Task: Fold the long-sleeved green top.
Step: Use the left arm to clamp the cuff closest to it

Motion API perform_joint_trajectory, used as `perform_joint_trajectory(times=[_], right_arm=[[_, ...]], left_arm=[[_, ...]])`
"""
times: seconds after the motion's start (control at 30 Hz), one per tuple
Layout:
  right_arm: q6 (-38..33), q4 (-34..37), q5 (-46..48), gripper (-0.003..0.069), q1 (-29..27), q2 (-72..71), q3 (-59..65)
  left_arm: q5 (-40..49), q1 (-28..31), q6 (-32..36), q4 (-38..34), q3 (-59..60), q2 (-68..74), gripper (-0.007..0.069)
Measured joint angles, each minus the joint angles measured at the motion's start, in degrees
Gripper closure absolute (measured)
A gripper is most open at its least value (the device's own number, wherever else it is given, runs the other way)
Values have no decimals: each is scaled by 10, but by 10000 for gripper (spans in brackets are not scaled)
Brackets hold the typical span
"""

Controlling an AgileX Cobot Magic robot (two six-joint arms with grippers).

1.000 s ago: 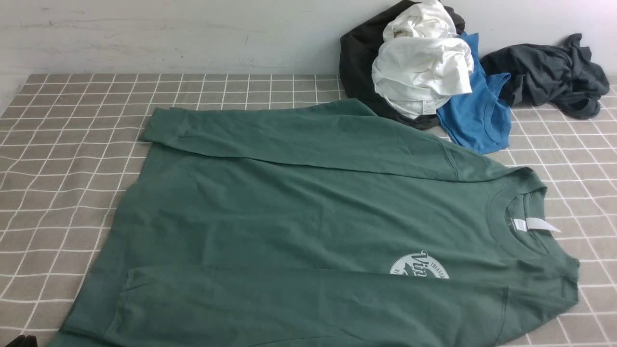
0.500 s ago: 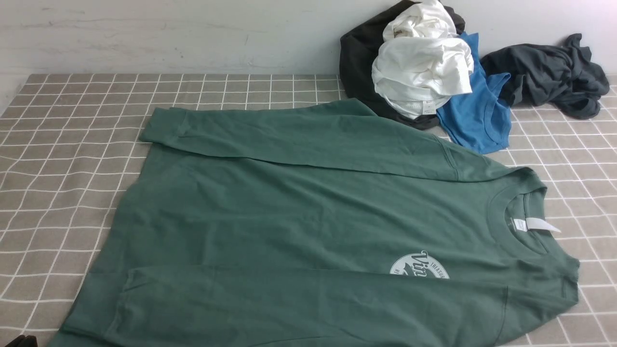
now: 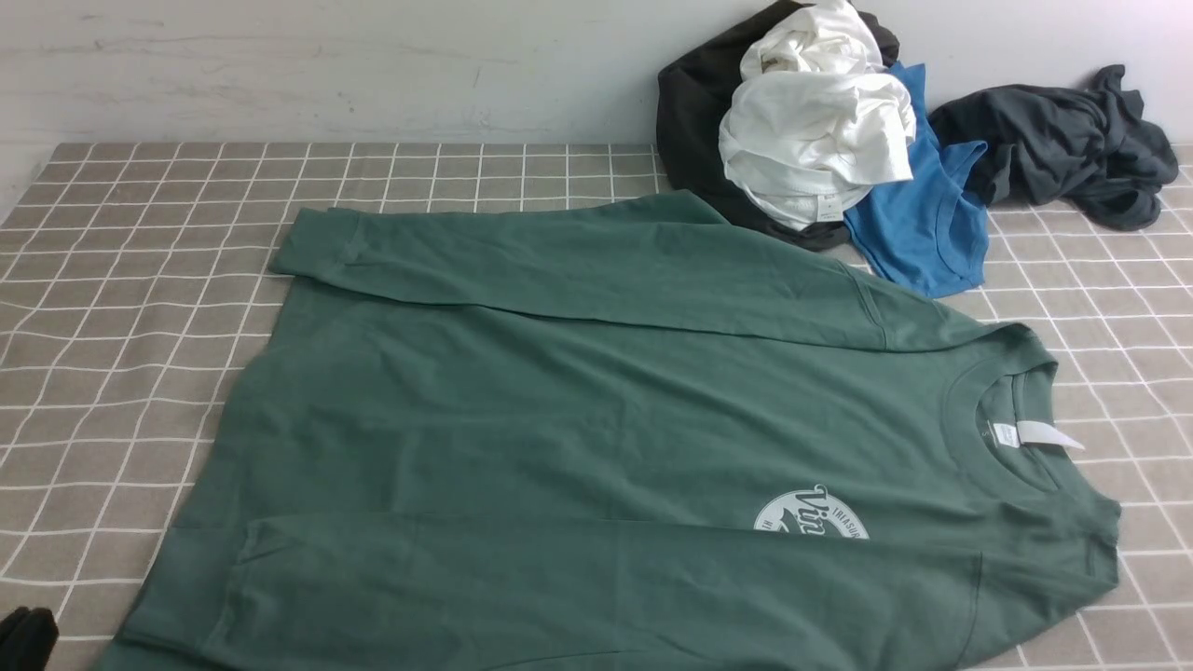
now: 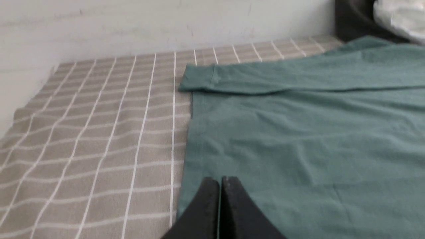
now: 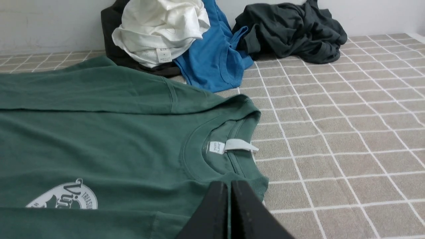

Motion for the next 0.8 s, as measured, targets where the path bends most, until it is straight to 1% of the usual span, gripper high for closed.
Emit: perform_joint_trajectory(times=[0.03,0.07,0.1,0.13,0.17,0.2,0.27,0.37,0.4,0.5,0.53,0.6,0.67,0.73,0.8], right_arm=[[0,-1,-5,648,0,0,0],[0,-2,-39,648,0,0,0],[0,-2,-49,648,0,0,0],[0,-4,-98,648,0,0,0],[0,-4,-105,648,0,0,0],[1,-4,-158,648,0,0,0],[4,-4,-221,648,0,0,0],[17,-4,-295,648,0,0,0],[21,-4,-304,648,0,0,0],[45,-2,-368,648,0,0,0],[52,-2,-378,648,0,0,0],[70,-3,-390,652,0,6,-10],[83,-14,-371,659,0,34,-54],[92,-44,-333,663,0,80,-120],[98,-86,-273,664,0,133,-186]], left_arm=[[-4,0,0,0,0,0,631],[-45,0,0,0,0,0,631],[-50,0,0,0,0,0,631],[-87,0,0,0,0,0,631],[-92,0,0,0,0,0,631],[-123,0,0,0,0,0,631],[-158,0,-4,-1,0,0,631],[-218,0,-38,-8,0,0,631],[-222,0,-40,-8,0,0,631],[-318,0,-87,-12,-2,0,631],[-324,0,-93,-12,-6,0,631],[-297,0,-92,-12,-50,12,631],[-232,0,-77,-12,-136,52,631],[-164,0,-47,-12,-217,113,631],[-113,0,-21,-12,-278,184,631]])
